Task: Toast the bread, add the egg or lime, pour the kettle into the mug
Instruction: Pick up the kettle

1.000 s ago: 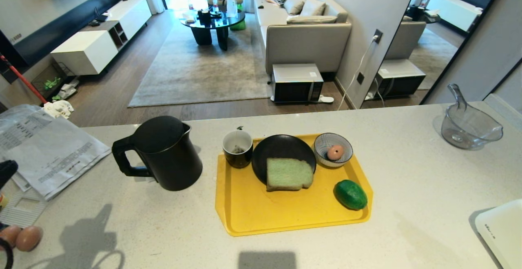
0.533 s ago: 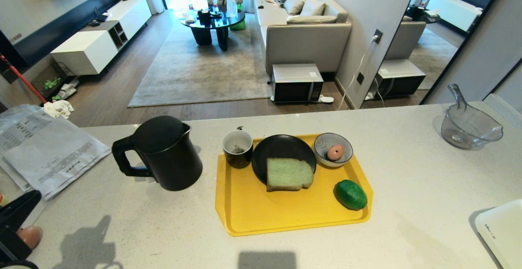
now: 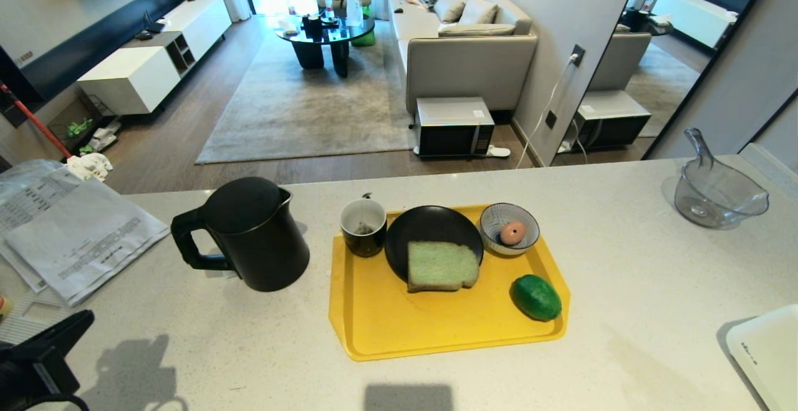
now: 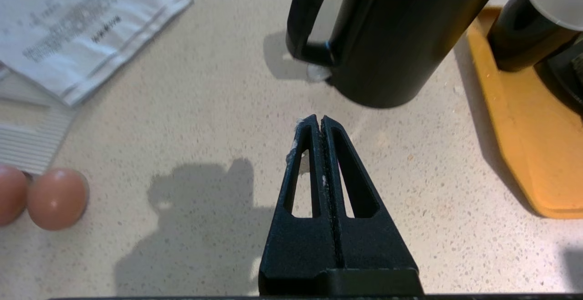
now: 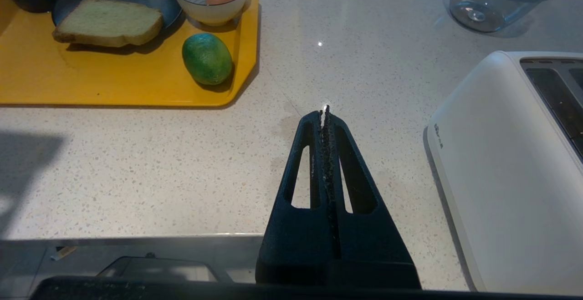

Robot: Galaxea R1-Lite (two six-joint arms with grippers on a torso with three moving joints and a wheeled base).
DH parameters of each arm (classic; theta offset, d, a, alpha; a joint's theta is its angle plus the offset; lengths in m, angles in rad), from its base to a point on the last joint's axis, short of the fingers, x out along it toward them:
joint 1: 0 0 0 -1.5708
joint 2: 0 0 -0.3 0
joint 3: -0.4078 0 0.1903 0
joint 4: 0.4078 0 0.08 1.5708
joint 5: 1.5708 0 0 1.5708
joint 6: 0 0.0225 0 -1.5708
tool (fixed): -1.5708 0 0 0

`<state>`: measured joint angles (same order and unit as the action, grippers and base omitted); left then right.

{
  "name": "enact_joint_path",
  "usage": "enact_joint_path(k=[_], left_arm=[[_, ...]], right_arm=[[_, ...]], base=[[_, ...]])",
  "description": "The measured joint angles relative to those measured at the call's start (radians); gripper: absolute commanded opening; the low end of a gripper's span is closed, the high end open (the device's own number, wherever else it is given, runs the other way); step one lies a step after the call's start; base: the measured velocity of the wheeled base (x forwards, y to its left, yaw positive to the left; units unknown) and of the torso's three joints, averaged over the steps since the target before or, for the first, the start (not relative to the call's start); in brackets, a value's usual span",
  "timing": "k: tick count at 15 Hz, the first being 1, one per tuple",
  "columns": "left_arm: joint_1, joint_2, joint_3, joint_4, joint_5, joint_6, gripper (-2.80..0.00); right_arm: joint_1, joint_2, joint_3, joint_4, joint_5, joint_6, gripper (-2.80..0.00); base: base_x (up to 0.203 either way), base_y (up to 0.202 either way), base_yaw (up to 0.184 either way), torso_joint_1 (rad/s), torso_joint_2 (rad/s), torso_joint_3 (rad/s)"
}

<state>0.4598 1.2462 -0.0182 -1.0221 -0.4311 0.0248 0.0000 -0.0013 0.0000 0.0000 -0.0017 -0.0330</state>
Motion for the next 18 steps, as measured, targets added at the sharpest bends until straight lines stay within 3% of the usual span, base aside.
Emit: enact_joint_path(k=[6,12,18], left_arm=[[0.032,0.189,-0.070,-0.016,0.000,0.006,-2.80],[0.046,0.420,-0.240,-0.040,-0.004,0.048,-2.80],[0.020,0.491,-0.277,-0.036,-0.077,0.047,-2.80]], right_arm=[[0.000,0.000,0.000,0.000,0.000,0.000,-2.80],[0.000,0.000,0.000,0.000,0.000,0.000,-2.80],[0.000,0.000,0.000,0.000,0.000,0.000,-2.80]], base=[[0.000,0.000,0.000,0.000,0.00,0.000],[0.000,0.000,0.000,0.000,0.00,0.000],[0.000,0.000,0.000,0.000,0.00,0.000]])
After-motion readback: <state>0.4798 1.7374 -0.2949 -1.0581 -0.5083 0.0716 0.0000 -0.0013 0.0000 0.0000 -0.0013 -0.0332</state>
